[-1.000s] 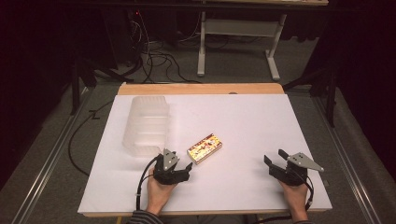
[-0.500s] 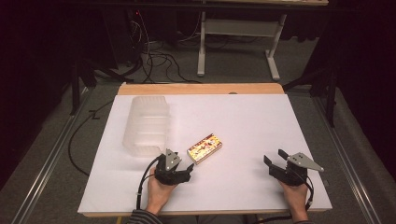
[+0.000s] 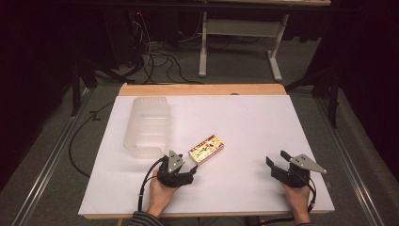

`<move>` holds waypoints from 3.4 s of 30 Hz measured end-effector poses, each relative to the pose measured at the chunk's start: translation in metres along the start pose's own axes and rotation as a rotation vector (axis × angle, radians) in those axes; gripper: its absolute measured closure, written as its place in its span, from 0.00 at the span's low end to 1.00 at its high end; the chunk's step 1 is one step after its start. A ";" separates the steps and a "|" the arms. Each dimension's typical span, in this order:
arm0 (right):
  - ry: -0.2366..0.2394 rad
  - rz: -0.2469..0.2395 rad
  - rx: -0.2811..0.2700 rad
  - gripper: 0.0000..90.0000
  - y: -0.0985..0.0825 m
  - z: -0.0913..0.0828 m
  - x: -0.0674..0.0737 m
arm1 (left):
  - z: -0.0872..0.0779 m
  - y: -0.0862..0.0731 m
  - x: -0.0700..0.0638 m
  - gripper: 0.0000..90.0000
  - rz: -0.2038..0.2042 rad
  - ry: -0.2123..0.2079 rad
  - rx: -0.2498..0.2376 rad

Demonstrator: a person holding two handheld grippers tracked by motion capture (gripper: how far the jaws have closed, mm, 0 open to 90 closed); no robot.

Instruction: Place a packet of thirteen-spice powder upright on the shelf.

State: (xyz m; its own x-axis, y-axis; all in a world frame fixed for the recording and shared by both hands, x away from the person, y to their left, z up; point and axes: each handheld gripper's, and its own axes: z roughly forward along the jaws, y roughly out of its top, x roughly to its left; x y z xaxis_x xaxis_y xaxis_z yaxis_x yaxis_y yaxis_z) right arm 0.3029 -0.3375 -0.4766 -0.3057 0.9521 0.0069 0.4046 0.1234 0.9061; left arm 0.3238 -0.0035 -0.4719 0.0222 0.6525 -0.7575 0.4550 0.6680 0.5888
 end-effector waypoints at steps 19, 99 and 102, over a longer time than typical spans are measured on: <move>-0.008 0.007 -0.008 0.37 0.000 -0.001 0.000 | 0.012 0.007 -0.033 0.28 -0.037 0.013 0.017; -0.009 -0.036 0.007 0.38 0.000 0.000 0.004 | 0.112 -0.020 -0.060 0.35 0.158 0.174 0.199; -0.010 -0.035 0.008 0.38 0.000 0.000 0.005 | 0.110 -0.018 -0.061 0.36 0.154 0.169 0.198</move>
State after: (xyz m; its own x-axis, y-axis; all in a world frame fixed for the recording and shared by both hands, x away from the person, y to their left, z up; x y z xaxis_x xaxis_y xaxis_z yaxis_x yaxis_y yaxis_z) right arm 0.3018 -0.3329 -0.4768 -0.3114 0.9498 -0.0285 0.4006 0.1584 0.9025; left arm 0.4126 -0.0943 -0.4674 -0.0370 0.8020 -0.5961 0.6229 0.4850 0.6138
